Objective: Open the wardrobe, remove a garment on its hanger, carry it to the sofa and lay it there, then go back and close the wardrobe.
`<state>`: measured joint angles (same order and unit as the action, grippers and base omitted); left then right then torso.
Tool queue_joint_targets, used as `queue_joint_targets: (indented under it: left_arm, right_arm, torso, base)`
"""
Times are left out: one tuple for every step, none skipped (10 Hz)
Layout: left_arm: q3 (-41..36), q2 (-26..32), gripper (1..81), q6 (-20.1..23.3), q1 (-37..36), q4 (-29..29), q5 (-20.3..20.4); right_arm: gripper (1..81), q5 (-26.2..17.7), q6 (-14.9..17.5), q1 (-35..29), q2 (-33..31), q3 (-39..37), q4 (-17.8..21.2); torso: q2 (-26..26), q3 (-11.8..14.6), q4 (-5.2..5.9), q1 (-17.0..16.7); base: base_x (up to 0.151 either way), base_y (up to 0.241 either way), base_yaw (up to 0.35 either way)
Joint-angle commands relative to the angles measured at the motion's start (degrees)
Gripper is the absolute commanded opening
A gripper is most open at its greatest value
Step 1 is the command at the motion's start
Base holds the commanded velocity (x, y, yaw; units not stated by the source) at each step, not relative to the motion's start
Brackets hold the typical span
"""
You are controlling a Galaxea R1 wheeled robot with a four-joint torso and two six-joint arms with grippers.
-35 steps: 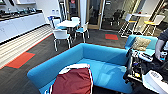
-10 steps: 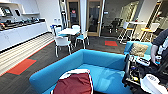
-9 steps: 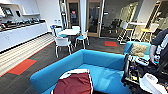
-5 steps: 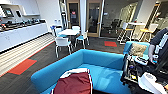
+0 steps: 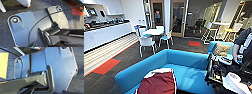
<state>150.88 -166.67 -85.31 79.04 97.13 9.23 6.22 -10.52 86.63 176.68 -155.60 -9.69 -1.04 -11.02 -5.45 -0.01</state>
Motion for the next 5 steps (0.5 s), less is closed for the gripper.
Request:
queue_joint_targets:
  left_arm:
    - [5.4,-1.7,81.1,0.1,-0.5,-2.5,-2.5]
    - [7.8,-3.3,81.1,0.1,-0.1,-3.4,-4.5]
    - [9.8,-5.0,81.1,0.1,0.3,-3.3,-6.8]
    - [10.1,-5.3,81.1,0.1,0.3,-3.4,-7.1]
    - [10.1,-5.5,81.1,0.1,0.3,-3.4,-7.1]
  right_arm:
    - [81.1,-3.3,0.2,-1.8,0.4,0.2,-0.4]
    - [81.1,-3.5,0.2,-1.7,0.5,0.0,-0.4]
    - [81.1,-3.6,0.2,-1.7,0.3,0.0,-0.3]
    - [81.1,-3.5,0.1,-1.5,0.2,-0.1,-0.3]
    - [81.1,-3.5,0.1,-1.3,0.2,-0.3,-0.2]
  torso:
    - [0.0,0.0,0.00,0.0]
    - [0.0,0.0,0.00,0.0]
    - [0.0,0.0,0.00,0.0]
    - [0.0,0.0,0.00,0.0]
    - [0.0,0.0,0.00,0.0]
  base:
    - [0.000,0.000,0.000]
    - [0.000,0.000,0.000]
    - [0.000,0.000,0.000]
    - [0.000,0.000,0.000]
    - [0.000,0.000,0.000]
